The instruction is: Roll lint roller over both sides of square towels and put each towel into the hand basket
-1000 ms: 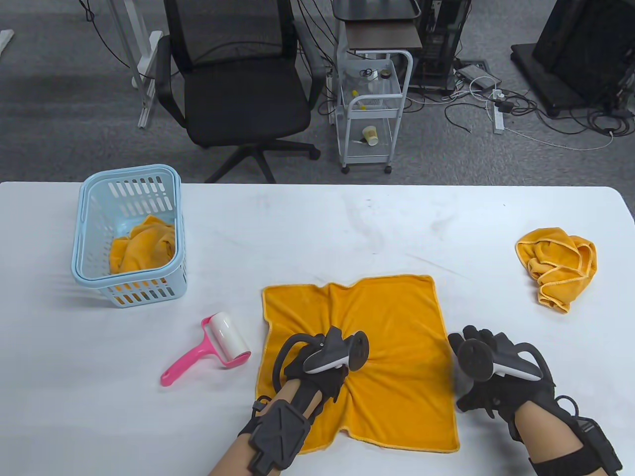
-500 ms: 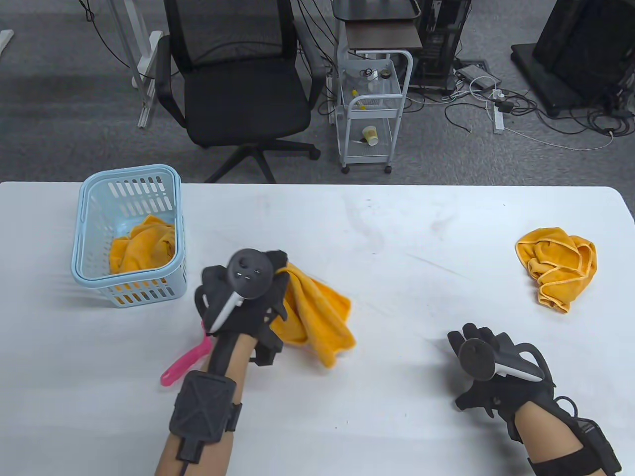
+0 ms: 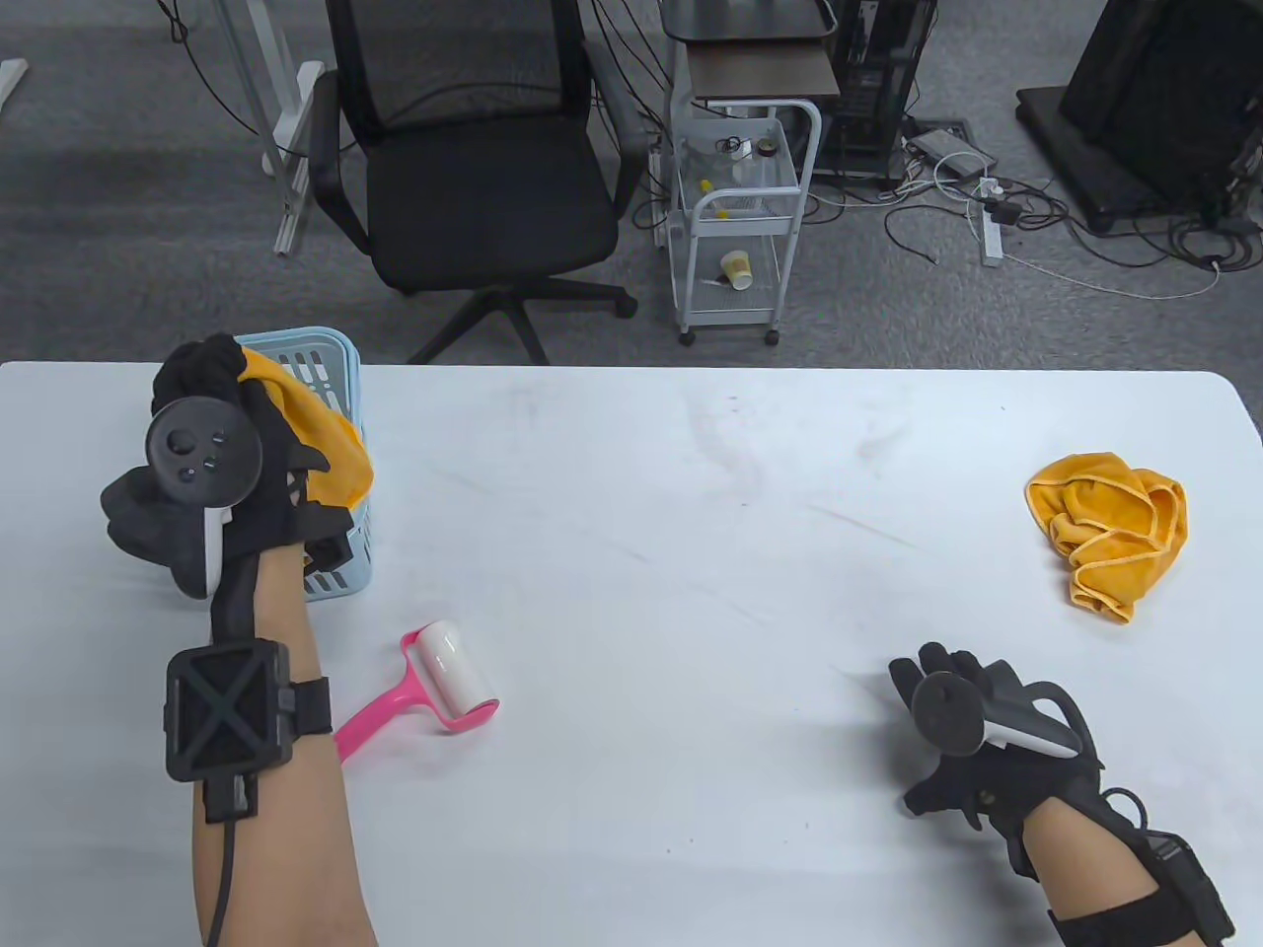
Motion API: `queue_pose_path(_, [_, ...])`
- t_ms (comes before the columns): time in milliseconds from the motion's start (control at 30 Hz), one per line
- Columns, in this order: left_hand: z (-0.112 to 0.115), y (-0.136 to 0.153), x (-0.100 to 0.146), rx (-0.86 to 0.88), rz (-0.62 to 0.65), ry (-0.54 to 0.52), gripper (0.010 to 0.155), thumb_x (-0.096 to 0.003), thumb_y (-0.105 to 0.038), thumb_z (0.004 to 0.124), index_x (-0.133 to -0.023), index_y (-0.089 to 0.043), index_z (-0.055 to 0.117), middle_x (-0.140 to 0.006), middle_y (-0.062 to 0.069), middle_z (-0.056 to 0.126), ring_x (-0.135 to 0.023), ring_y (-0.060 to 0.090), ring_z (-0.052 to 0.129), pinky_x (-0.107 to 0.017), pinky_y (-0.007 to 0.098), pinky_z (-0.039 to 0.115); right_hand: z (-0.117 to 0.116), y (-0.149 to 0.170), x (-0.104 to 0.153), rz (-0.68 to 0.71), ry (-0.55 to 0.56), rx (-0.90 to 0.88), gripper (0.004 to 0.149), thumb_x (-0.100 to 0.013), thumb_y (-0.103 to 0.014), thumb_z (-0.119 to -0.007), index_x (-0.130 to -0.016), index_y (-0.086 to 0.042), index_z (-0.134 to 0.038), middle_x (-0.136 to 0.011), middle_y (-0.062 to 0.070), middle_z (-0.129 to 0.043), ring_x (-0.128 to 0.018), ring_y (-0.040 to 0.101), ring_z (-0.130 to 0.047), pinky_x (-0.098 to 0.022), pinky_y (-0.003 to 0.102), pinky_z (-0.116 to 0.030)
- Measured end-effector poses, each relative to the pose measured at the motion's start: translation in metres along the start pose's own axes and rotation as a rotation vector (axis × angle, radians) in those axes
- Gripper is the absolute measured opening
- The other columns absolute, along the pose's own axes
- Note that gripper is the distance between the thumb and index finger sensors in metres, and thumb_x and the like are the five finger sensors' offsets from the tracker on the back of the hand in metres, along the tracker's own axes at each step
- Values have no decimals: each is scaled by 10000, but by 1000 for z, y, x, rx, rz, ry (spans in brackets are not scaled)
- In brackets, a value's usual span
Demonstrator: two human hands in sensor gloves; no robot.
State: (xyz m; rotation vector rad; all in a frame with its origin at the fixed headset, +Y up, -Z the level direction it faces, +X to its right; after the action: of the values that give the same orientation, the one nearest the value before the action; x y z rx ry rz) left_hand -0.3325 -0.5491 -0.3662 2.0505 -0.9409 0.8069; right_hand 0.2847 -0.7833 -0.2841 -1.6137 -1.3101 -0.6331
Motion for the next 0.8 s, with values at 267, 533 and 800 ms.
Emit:
queue_pose_path(267, [63,5,19,-141,72,315,527,-538,-272,819,-1037,-284,649,-1198,121,452,-1092,466,502,-739,563,596,0,-1,-1,1,0,7,1203,-365,-587,-963,-1099,-163,-109,-1137,259,-109,-1035,568,-222,-675,763,-378])
queue_pose_path(533, [36,-71,86,-38,285,353,636,-522,-471,807,-1078,-246,594,-1206,154,444,-1088,504,497,-740,603,562,0,-1,-1,-6,14,9,1199,-369,-587,-959,-1098,-165,-105,-1138,257,-107,-1036,565,-222,-677,762,-377])
queue_pose_path(800, [56,-130,201,8,491,451,701,-513,-544,782,-1100,-238,550,-1208,169,455,-1081,520,513,-735,620,560,1,-2,-2,-3,50,7,1188,-374,-589,-950,-1096,-166,-106,-1142,250,-119,-1041,556,-233,-682,756,-382])
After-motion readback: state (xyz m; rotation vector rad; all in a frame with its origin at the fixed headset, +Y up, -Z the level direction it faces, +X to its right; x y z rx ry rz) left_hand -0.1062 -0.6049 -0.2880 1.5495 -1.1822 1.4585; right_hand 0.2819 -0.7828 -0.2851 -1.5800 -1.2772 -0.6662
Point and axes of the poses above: the tracker on the back of each hand, its own y axis roughly to the little-finger side, its own x axis roughly from the fingertips to the wrist, z = x × y, the point moved 2 cm from there along -x, roughly from the wrist to the fingertips
